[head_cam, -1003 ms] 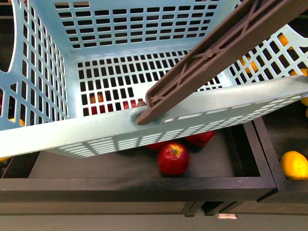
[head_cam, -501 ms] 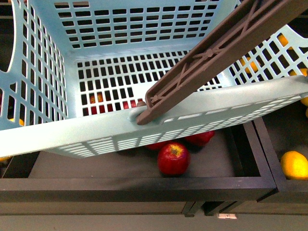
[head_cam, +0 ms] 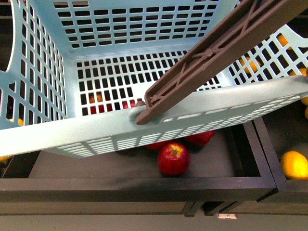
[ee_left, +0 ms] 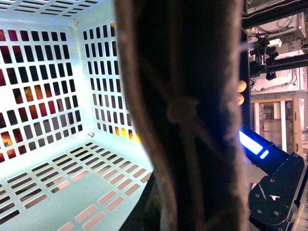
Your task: Pick lemon and mango into basket
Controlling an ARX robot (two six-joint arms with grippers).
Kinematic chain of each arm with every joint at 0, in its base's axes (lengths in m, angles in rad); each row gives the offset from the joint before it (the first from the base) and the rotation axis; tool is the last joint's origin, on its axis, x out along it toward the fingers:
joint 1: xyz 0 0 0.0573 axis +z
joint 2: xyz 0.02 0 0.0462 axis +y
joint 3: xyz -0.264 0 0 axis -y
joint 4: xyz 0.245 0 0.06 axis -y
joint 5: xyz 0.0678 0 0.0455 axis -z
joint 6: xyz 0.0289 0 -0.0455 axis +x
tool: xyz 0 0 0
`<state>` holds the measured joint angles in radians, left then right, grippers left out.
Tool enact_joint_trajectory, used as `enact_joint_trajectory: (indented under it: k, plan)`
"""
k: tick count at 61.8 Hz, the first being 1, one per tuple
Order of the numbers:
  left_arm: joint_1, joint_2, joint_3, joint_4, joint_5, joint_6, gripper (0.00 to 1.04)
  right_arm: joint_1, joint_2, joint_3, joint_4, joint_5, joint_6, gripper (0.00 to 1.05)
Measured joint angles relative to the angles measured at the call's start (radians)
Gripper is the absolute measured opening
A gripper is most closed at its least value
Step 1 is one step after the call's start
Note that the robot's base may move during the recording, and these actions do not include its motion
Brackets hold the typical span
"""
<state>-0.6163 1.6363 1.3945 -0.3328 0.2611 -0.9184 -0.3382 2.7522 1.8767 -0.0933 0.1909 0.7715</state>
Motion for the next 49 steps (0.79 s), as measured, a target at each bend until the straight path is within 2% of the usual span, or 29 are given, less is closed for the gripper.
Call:
enact_joint_trajectory:
  k: [23, 40, 49]
  plan:
    - [0.0, 0.0, 0.0, 0.0, 0.0, 0.0, 0.05, -0.001, -0.05, -0.118, 0.068, -0.009, 0.003, 0.56]
    - [0.0, 0.0, 0.0, 0.0, 0.0, 0.0, 0.05, -0.015, -0.244, -0.431, 0.237, -0.072, -0.061, 0.55]
    - [0.0, 0.0, 0.0, 0.0, 0.001, 0.0, 0.05, -0.022, -0.519, -0.673, 0.356, -0.124, -0.142, 0.55]
